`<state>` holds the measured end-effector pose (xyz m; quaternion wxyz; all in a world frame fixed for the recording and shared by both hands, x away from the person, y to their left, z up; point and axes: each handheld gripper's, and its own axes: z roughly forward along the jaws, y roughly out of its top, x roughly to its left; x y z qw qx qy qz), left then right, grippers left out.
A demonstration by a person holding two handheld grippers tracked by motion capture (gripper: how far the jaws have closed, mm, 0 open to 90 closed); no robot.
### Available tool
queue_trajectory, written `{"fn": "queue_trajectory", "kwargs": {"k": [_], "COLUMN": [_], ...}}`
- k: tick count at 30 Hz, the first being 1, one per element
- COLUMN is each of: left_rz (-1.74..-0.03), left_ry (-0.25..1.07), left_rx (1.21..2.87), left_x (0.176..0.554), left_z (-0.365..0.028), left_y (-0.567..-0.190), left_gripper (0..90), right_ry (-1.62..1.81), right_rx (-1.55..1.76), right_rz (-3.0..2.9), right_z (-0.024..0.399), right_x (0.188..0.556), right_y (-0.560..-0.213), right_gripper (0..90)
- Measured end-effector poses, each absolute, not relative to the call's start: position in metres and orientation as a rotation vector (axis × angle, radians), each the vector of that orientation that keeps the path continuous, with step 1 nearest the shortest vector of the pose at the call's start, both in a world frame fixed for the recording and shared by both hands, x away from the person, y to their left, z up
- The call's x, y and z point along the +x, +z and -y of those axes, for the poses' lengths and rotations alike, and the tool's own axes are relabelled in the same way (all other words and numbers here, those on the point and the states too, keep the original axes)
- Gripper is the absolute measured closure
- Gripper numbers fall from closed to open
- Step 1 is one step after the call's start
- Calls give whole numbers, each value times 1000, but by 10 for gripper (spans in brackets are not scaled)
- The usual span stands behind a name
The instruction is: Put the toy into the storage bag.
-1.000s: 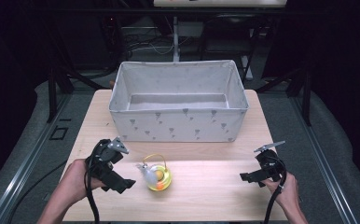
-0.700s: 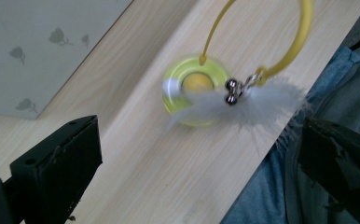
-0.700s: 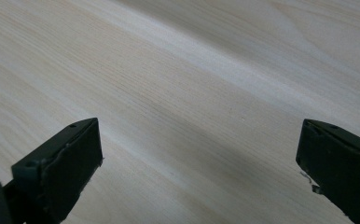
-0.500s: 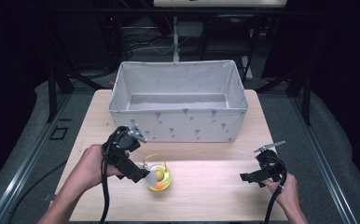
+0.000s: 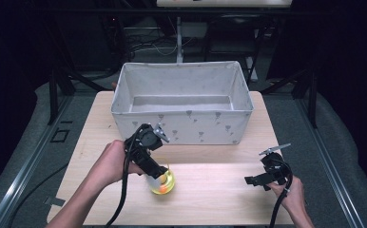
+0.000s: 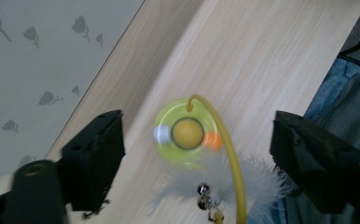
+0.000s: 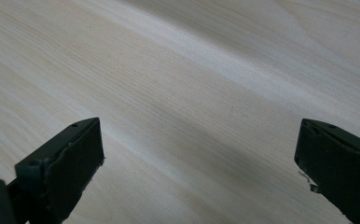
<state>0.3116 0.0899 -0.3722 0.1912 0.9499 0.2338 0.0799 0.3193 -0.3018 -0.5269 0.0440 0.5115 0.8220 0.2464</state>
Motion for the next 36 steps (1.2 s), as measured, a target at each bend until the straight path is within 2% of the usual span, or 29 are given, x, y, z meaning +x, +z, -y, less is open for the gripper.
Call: {"fn": "queue_trajectory", "kwargs": {"k": [5, 6, 8, 10, 12, 14, 17, 26, 36], "left_rz": [-638, -636, -638, -634, -635, -638, -640, -637, -619], "left_ry": [242, 239, 246, 246, 252, 266, 269, 292, 309], "left_rx": [2688, 2687, 2685, 2687, 2689, 2689, 2689, 2701, 2709], "left_x": [311, 311, 311, 311, 311, 312, 312, 311, 309], "left_z": [-84, -83, -81, -81, -80, -79, -80, -79, -80], "left_y": [-373, -372, -373, -373, -373, -373, -373, -375, -374], "left_gripper": [344, 404, 468, 492, 582, 633, 669, 870, 877], "right_ry": [752, 752, 752, 753, 754, 754, 755, 760, 760], "right_rx": [1566, 1567, 1566, 1568, 1568, 1568, 1568, 1567, 1566], "right_rz": [-2514, -2513, -2513, -2512, -2514, -2514, -2513, -2515, -2518], "right_z": [302, 302, 301, 301, 301, 301, 302, 301, 301], "right_x": [319, 319, 319, 319, 320, 319, 319, 320, 320], "right_y": [-527, -527, -528, -528, -528, -528, -528, -528, -528], "right_gripper": [14, 14, 15, 16, 18, 19, 21, 28, 31]}}
